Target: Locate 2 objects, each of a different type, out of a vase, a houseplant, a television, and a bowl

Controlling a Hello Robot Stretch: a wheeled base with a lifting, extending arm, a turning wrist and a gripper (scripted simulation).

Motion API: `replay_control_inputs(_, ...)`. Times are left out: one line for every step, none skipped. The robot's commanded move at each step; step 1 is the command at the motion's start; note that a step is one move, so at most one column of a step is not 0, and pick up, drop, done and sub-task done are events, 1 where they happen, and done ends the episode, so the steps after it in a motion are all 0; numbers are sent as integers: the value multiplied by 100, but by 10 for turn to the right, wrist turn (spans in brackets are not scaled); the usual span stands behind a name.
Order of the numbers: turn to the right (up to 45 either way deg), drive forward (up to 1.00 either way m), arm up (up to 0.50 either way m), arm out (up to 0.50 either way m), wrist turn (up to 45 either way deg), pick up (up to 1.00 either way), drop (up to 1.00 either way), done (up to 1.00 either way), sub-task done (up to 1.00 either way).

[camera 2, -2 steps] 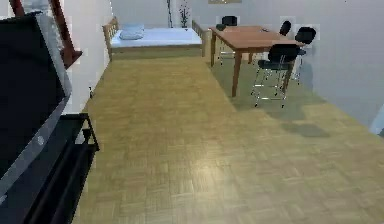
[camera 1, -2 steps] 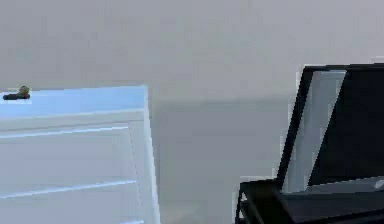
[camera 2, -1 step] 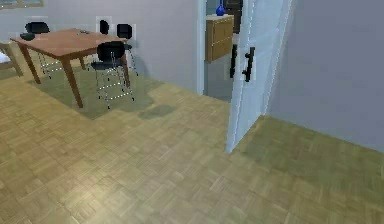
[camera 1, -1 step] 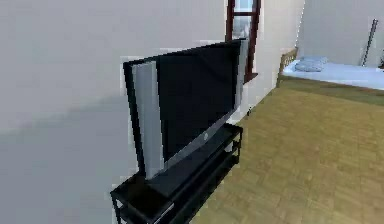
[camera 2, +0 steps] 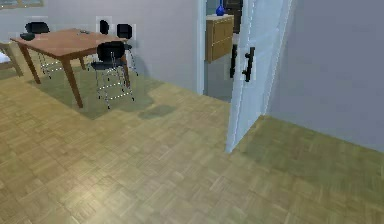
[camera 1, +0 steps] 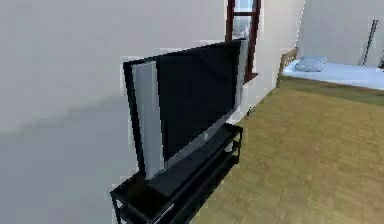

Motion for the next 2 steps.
replay_control_inputs(420, 0, 0, 0, 0, 0, 0, 0, 0)
replay_control_inputs(30, 0, 0, 0, 0, 0, 0, 0, 0)
